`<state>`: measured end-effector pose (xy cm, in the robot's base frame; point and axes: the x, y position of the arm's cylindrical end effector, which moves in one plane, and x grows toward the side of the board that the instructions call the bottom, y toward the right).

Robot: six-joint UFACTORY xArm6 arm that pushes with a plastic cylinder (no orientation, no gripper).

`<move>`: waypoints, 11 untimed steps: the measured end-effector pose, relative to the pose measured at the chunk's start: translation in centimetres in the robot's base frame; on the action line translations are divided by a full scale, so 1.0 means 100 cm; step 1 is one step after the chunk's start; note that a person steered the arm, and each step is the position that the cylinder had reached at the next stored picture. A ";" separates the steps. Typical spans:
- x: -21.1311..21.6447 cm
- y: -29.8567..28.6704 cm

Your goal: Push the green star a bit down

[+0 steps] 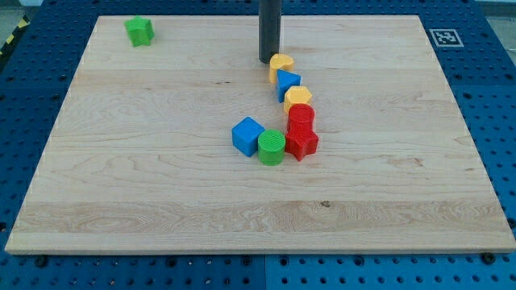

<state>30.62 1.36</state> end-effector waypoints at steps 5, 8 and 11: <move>-0.050 -0.080; -0.114 -0.184; -0.065 -0.221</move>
